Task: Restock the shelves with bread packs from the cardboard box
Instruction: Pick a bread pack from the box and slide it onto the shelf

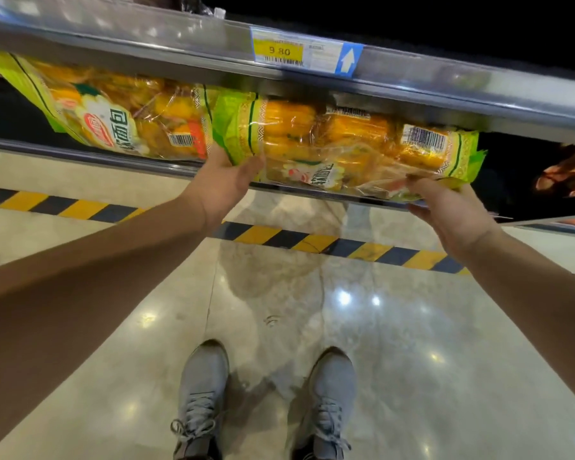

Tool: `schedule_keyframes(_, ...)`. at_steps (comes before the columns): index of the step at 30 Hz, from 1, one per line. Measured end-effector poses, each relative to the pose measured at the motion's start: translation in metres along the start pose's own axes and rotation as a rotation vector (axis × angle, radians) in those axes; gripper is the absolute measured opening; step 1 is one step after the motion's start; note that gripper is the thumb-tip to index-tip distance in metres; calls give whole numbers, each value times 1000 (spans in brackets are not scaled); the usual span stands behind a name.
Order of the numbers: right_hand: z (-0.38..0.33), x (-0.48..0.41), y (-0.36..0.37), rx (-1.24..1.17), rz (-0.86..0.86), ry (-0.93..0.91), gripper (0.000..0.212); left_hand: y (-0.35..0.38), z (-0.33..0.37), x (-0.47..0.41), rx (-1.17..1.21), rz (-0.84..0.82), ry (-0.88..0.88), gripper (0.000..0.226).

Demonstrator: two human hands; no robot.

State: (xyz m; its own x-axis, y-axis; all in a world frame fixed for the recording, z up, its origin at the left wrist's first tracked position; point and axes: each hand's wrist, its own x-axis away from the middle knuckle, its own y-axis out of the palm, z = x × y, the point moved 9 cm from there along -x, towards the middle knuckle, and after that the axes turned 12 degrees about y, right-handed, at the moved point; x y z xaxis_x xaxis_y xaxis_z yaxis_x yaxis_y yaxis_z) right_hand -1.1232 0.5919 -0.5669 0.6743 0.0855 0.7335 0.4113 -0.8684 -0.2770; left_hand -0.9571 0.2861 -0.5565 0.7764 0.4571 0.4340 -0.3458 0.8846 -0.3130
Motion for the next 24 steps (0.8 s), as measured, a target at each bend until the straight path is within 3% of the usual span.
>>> schedule_keyframes(3, -8, -2, 0, 1, -13, 5, 50, -2, 3, -3, 82, 26, -2, 73)
schedule_keyframes(6, -15, -5, -1, 41, 12, -6, 50, -9, 9, -9, 90, 111, 6, 59)
schedule_keyframes(12, -33, -13, 4, 22, 109, 24, 35, -15, 17, -24, 72, 185, -18, 52)
schedule_keyframes(16, -40, -25, 4, 36, 162, 99, 46, -14, 32, -38, 26, 176, -70, 58)
schedule_keyframes(20, -34, -20, 6, 199, 153, 159, 73, -16, 27, -36, 90, 153, -119, 47)
schedule_keyframes(24, -27, -10, 7, 244, 124, 116, 50, -6, 24, -19, 99, 76, -86, 55)
